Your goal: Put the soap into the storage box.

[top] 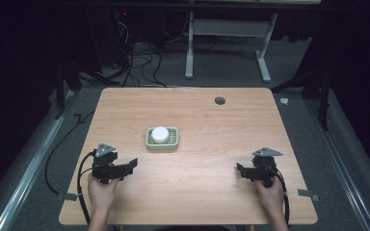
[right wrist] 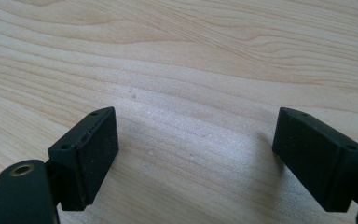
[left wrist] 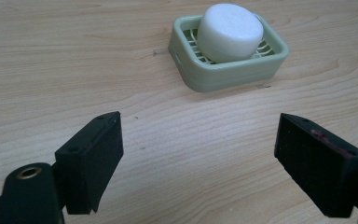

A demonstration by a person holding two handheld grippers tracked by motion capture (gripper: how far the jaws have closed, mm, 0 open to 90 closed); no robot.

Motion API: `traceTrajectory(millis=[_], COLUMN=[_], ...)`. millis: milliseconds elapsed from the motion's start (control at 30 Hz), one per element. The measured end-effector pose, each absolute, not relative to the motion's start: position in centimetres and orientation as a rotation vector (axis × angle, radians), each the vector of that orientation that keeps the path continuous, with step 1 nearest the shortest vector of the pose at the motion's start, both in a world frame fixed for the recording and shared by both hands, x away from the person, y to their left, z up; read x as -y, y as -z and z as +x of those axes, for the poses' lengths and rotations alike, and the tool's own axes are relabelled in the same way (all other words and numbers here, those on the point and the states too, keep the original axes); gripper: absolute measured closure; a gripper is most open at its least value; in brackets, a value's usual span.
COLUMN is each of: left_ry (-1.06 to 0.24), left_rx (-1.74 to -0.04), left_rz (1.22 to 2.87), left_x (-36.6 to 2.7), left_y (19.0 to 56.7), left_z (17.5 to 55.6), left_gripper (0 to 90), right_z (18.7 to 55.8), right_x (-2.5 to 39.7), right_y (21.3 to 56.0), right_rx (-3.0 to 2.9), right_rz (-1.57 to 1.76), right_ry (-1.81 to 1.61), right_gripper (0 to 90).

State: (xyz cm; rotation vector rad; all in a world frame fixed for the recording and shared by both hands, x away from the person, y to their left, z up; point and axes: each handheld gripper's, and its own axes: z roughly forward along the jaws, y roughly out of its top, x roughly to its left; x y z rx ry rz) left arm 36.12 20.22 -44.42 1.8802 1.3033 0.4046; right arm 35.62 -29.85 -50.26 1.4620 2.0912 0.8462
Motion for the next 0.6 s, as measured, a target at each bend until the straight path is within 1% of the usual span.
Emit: traceTrajectory(millis=[600], left_ry=[-0.366], left_rx=[-1.321], left_rz=[1.889], left_x=[-19.7], left_y=[46.2], left_z=[35.9], left_gripper=[16.5], right_z=[35.6], right_x=[29.9], right_y=[50.3], right_rx=[-2.091], right_rz=[1.462], right_ry=[-0.846], right_gripper=[15.1])
